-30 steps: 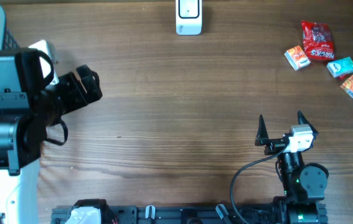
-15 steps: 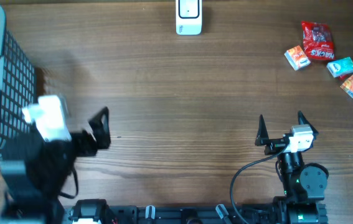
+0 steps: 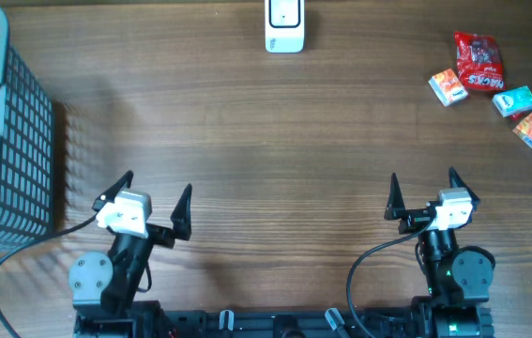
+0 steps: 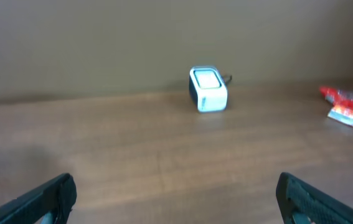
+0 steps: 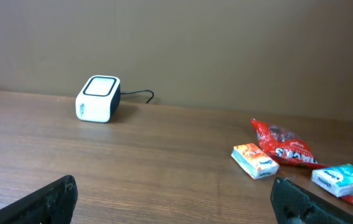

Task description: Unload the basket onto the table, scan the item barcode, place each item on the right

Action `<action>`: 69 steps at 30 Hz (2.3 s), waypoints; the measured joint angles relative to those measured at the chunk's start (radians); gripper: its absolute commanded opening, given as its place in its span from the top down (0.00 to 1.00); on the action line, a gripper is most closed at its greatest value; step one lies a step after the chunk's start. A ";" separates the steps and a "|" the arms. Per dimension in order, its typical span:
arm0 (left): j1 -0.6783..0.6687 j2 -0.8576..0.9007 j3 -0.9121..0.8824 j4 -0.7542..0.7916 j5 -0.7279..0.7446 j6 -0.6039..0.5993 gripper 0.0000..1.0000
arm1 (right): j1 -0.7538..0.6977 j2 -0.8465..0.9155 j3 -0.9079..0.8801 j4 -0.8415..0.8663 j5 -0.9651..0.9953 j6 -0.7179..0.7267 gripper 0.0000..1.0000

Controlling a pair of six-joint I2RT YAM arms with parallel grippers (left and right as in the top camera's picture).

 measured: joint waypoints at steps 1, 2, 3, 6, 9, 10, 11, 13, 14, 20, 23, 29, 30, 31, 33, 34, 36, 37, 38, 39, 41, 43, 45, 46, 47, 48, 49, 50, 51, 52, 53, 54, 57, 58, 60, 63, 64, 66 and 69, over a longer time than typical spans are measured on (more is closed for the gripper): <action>0.000 -0.005 -0.019 0.043 0.002 0.002 0.00 | 0.000 0.000 0.000 0.000 0.000 0.000 0.00; 0.000 -0.011 -0.032 0.075 0.002 0.003 0.00 | 0.000 0.000 0.000 0.000 0.000 0.000 0.00; 0.000 -0.021 -0.047 0.107 0.003 0.003 0.00 | 0.000 0.000 0.000 0.000 0.000 0.000 0.00; 0.000 -0.043 -0.080 0.169 0.009 0.003 0.00 | 0.000 0.000 0.000 0.000 0.000 0.000 0.00; 0.000 -0.055 -0.100 0.194 0.008 0.003 0.00 | 0.000 0.000 0.000 0.000 0.000 0.000 0.00; 0.000 -0.060 -0.107 0.196 0.005 0.003 0.00 | 0.000 0.000 0.000 0.000 0.000 0.000 0.00; 0.000 -0.065 -0.113 0.196 0.003 0.003 0.00 | 0.000 0.000 0.000 0.000 0.000 0.000 0.00; 0.000 -0.077 -0.124 0.196 -0.003 0.003 0.00 | 0.000 0.000 0.000 0.000 0.000 0.000 0.00; 0.003 -0.089 -0.130 0.196 -0.006 0.003 0.00 | 0.000 0.000 0.000 0.000 0.000 0.000 0.00; 0.021 -0.117 -0.139 0.198 -0.010 0.003 0.00 | 0.000 0.000 0.000 0.000 0.000 0.000 0.00; 0.021 -0.118 -0.140 0.201 -0.010 0.003 0.00 | 0.000 0.000 0.000 0.000 0.000 0.000 0.00; 0.021 -0.118 -0.164 0.241 -0.011 0.003 0.00 | 0.000 0.000 0.000 0.000 0.000 0.000 0.00; 0.021 -0.119 -0.172 0.254 -0.011 0.003 0.00 | 0.000 0.000 0.000 0.000 0.000 0.000 0.00; 0.021 -0.118 -0.180 0.265 -0.013 0.003 0.00 | 0.000 0.000 0.000 0.000 0.000 0.000 0.00; 0.021 -0.118 -0.193 0.280 -0.014 0.003 0.00 | 0.000 0.000 0.000 0.000 0.000 0.000 0.00; 0.021 -0.118 -0.197 0.283 -0.014 0.003 0.00 | 0.000 0.000 0.000 0.000 0.000 0.000 0.00; 0.023 -0.118 -0.201 0.289 -0.014 0.003 0.00 | 0.000 0.000 0.000 0.000 0.000 0.000 0.00; 0.028 -0.118 -0.201 0.289 -0.014 0.003 0.00 | 0.000 0.000 0.000 0.000 0.000 0.000 0.00; 0.032 -0.118 -0.201 0.289 -0.014 0.003 0.00 | 0.000 0.000 0.000 0.000 0.000 0.000 0.00; 0.035 -0.118 -0.201 0.289 -0.018 0.003 0.00 | 0.000 0.000 0.000 0.000 0.000 0.000 0.00; 0.039 -0.118 -0.201 0.289 -0.027 0.003 0.00 | 0.000 0.000 0.000 0.000 0.000 0.000 0.00; 0.040 -0.118 -0.206 0.298 -0.033 0.003 0.00 | 0.000 0.000 0.000 0.000 0.000 0.000 0.00; 0.039 -0.119 -0.222 0.322 -0.034 0.003 0.00 | 0.000 0.000 0.000 0.000 0.000 0.000 0.00; 0.040 -0.119 -0.233 0.336 -0.035 0.003 0.00 | 0.000 0.000 0.000 0.000 0.000 0.000 0.00; 0.040 -0.119 -0.244 0.342 -0.037 0.002 0.00 | 0.000 0.000 0.000 0.000 0.000 0.000 0.00; 0.040 -0.119 -0.252 0.341 -0.037 0.002 0.00 | 0.000 0.000 0.000 0.000 0.000 0.000 0.00; 0.040 -0.119 -0.260 0.341 -0.038 0.002 0.00 | 0.000 0.000 0.000 0.000 0.000 0.000 0.00; 0.040 -0.119 -0.265 0.341 -0.037 0.001 0.00 | 0.000 0.000 0.000 0.000 0.000 0.000 0.00; 0.039 -0.119 -0.266 0.341 -0.038 -0.001 0.00 | 0.000 0.000 0.000 0.000 0.000 0.000 0.00; 0.040 -0.119 -0.267 0.341 -0.040 -0.001 0.00 | 0.000 0.000 0.000 0.000 0.000 0.000 0.00; 0.040 -0.119 -0.267 0.341 -0.041 -0.001 0.00 | 0.000 0.000 0.000 0.000 0.000 0.000 0.00; 0.040 -0.119 -0.267 0.341 -0.042 -0.001 0.00 | 0.000 0.000 0.000 0.000 0.000 0.000 0.00; 0.040 -0.119 -0.267 0.307 -0.065 -0.016 0.00 | 0.000 0.000 0.000 0.000 0.000 0.000 0.00; 0.039 -0.119 -0.267 0.278 -0.087 -0.038 0.00 | 0.000 0.000 0.000 0.000 0.000 0.000 0.00; 0.040 -0.119 -0.267 0.208 -0.139 -0.093 0.00 | 0.000 0.000 0.000 0.000 0.000 0.000 0.00; 0.040 -0.119 -0.267 0.191 -0.195 -0.148 0.00 | 0.000 0.000 0.000 0.000 0.000 0.000 0.00; 0.040 -0.119 -0.267 0.190 -0.208 -0.161 0.00 | 0.000 0.000 0.000 0.000 0.000 0.000 0.00; 0.039 -0.119 -0.267 0.189 -0.223 -0.174 0.00 | 0.000 0.000 0.000 0.000 0.000 0.000 0.00; 0.039 -0.119 -0.267 0.187 -0.235 -0.178 0.00 | 0.000 0.000 0.000 0.000 0.000 0.000 0.00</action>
